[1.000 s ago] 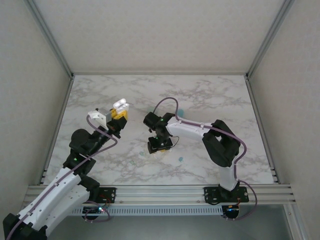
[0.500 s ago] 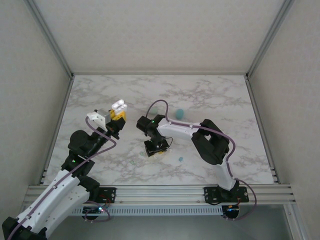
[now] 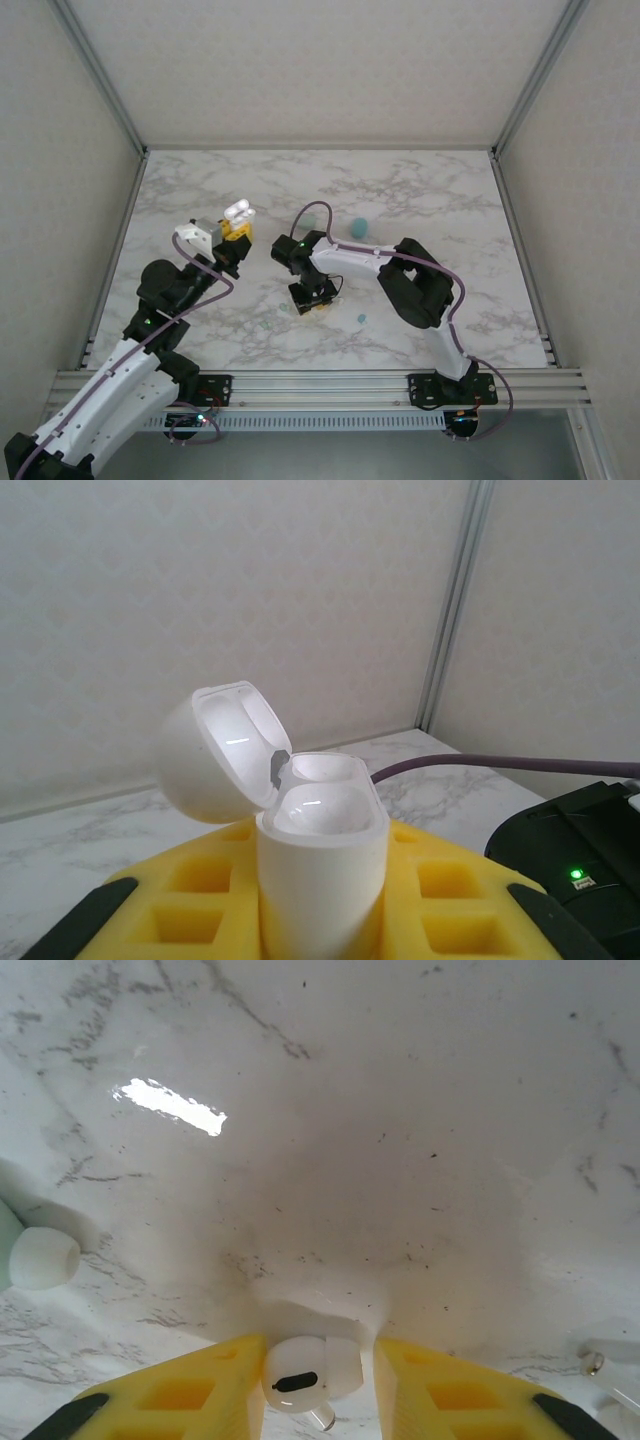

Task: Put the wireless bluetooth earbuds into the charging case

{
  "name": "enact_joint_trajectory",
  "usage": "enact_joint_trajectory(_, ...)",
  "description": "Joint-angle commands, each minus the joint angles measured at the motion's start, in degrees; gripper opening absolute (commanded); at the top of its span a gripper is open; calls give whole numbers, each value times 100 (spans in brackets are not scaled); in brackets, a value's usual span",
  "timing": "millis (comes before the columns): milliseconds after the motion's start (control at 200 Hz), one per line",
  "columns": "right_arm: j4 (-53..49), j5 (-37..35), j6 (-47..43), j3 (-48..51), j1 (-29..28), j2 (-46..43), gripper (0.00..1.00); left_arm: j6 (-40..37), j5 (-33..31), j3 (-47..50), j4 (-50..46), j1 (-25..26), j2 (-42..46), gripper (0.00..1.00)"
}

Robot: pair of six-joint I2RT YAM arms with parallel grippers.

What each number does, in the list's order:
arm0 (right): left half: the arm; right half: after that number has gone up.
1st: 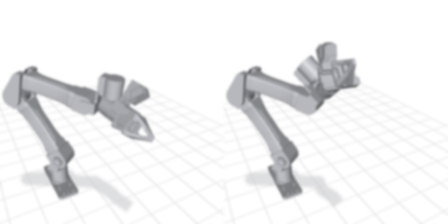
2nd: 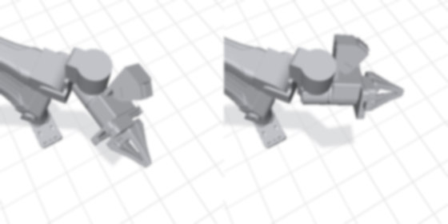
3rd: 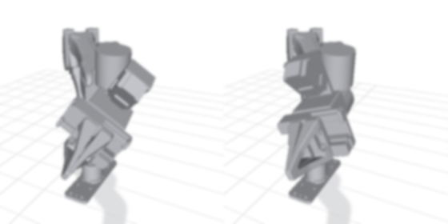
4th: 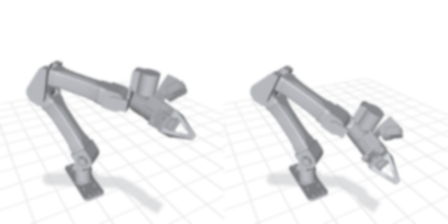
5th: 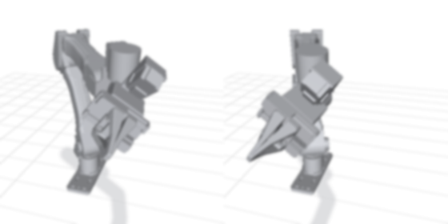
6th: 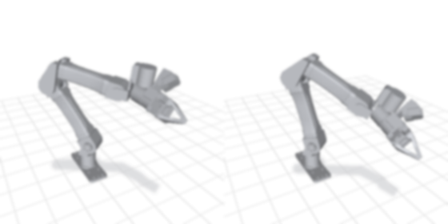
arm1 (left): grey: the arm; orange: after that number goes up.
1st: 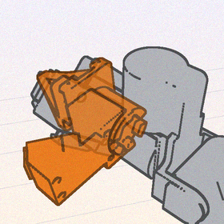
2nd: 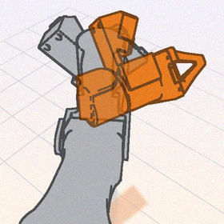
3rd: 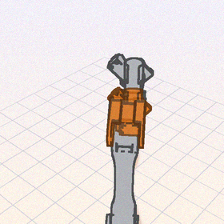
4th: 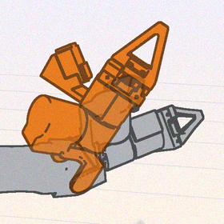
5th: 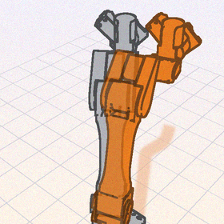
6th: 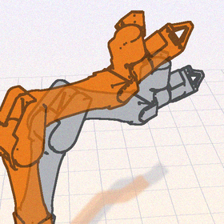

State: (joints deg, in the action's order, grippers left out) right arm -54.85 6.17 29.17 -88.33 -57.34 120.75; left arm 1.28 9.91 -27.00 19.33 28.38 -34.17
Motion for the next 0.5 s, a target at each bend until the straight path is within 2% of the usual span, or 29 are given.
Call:
enact_joint_trajectory(0, -94, -179, -18, -155, -78, 202, 33, 13, 37, -209, 132, -61, 2, 15)
enact_joint_trajectory(305, -66, -289, -38, -107, -87, -62, 25, 46, 111, -270, 132, -61, -164, 15)
enact_joint_trajectory(491, 196, -424, -19, 272, 146, -1042, 23, 98, 188, -356, 190, -61, -400, 15)
